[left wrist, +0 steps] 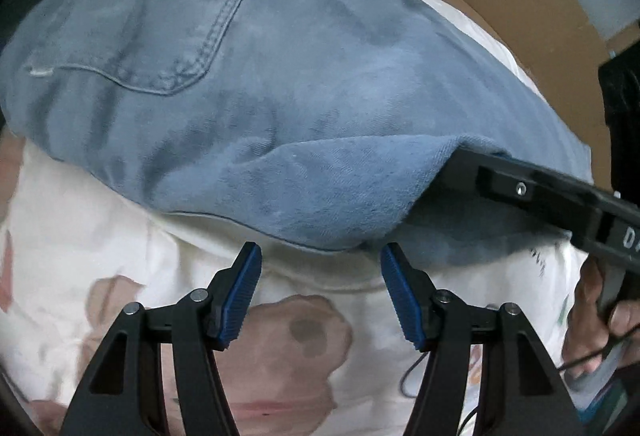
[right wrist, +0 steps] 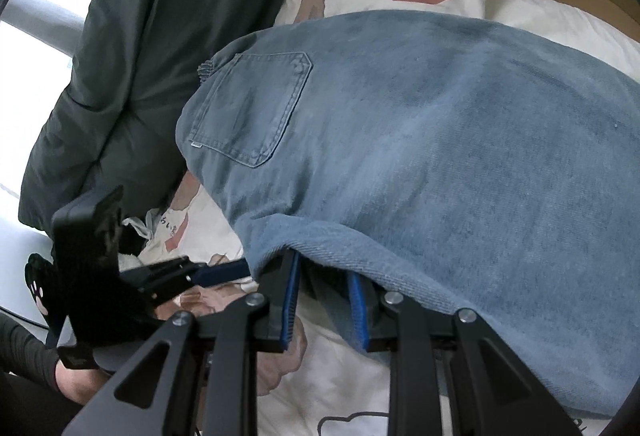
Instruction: Fold clothes
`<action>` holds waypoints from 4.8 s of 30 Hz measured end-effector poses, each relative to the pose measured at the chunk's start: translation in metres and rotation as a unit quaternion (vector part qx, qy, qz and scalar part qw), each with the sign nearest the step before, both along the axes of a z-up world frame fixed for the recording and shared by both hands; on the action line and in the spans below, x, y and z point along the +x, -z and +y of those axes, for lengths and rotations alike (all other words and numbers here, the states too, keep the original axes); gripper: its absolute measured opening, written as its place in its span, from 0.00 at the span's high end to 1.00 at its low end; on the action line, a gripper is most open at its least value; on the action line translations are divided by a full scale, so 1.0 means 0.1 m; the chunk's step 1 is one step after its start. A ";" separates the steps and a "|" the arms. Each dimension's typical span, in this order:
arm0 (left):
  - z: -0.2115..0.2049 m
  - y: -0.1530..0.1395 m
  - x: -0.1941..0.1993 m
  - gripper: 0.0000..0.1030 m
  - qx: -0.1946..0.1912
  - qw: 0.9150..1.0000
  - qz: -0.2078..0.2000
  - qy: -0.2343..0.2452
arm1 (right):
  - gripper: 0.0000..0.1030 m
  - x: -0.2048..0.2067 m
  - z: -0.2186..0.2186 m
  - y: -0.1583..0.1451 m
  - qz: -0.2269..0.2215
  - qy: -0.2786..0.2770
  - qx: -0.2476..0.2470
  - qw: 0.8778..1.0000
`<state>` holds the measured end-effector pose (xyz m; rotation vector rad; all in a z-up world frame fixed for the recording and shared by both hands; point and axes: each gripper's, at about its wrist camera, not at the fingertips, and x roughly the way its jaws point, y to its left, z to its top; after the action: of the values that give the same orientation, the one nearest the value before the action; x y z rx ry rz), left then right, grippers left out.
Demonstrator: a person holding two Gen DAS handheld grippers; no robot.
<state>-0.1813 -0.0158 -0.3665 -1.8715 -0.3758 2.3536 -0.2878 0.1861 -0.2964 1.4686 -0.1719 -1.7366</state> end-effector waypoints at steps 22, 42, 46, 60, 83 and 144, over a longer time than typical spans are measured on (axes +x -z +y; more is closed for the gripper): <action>-0.25 -0.15 -0.03 0.82 0.006 0.999 0.027 -0.024 | 0.78 0.25 0.68 0.05 -0.026 0.013 -0.002 1.000; -0.29 -0.42 0.03 0.83 0.024 0.999 0.032 -0.011 | 0.66 0.56 2.49 0.13 -0.057 0.200 -0.011 0.978; -0.31 -0.47 -0.01 0.83 0.031 0.999 0.034 -0.019 | 0.52 0.54 2.89 0.14 -0.055 0.246 -0.014 0.968; -0.28 -0.54 -0.03 0.84 0.032 0.999 0.033 -0.024 | 0.47 0.37 4.30 0.22 -0.037 0.427 0.007 0.904; -0.30 -0.54 -0.05 0.84 0.035 0.999 0.029 -0.024 | 0.47 0.13 4.96 0.49 -0.001 0.490 0.036 0.871; -0.42 -1.15 -0.14 0.87 0.012 0.999 0.022 -0.038 | 0.95 -0.38 4.90 -0.79 0.051 0.439 0.165 0.881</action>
<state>-0.1951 -0.0577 -0.2513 -1.8227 -0.4756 2.4223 -0.3257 0.6760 -0.2179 1.6631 -0.5823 -2.6719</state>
